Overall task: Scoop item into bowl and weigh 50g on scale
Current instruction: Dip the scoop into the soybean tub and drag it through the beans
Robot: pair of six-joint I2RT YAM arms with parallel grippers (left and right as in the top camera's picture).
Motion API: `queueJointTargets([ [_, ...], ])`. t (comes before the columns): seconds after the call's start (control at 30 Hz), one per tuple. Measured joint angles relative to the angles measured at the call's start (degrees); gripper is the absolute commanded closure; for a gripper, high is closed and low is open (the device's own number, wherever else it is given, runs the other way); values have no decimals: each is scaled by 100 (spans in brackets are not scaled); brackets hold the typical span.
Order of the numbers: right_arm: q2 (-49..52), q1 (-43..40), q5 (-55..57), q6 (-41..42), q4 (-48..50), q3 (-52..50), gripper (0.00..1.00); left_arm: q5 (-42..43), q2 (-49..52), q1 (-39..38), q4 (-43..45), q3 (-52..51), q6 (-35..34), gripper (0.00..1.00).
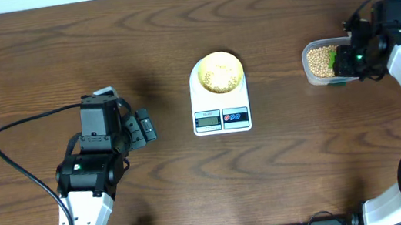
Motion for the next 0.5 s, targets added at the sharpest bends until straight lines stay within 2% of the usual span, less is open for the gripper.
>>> queueJointTargets([
  [0.5, 24, -925, -1534, 35, 2, -175, 99, 0, 0, 0, 0, 0, 0, 2],
])
